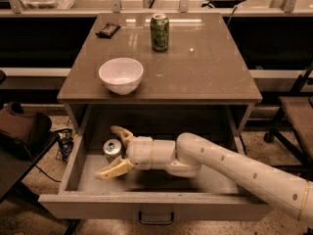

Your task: Place redbull can into top drawer

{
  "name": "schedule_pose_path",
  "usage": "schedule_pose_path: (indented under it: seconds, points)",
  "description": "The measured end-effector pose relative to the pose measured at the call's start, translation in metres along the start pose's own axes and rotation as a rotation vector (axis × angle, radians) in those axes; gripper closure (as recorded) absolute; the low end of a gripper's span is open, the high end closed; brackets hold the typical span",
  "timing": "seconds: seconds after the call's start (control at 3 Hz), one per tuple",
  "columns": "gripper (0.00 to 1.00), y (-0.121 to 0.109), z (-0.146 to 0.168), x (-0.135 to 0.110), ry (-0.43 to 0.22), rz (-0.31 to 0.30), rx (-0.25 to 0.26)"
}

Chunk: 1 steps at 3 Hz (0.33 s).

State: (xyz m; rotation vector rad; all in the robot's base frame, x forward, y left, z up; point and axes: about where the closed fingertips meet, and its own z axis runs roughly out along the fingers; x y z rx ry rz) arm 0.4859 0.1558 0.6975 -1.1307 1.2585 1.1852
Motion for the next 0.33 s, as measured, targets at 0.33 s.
schedule_pose_path:
  seconds: [0.33]
  points:
    - [0.00,0.0000,0.0001,0.0000,0.000,0.000,0.000]
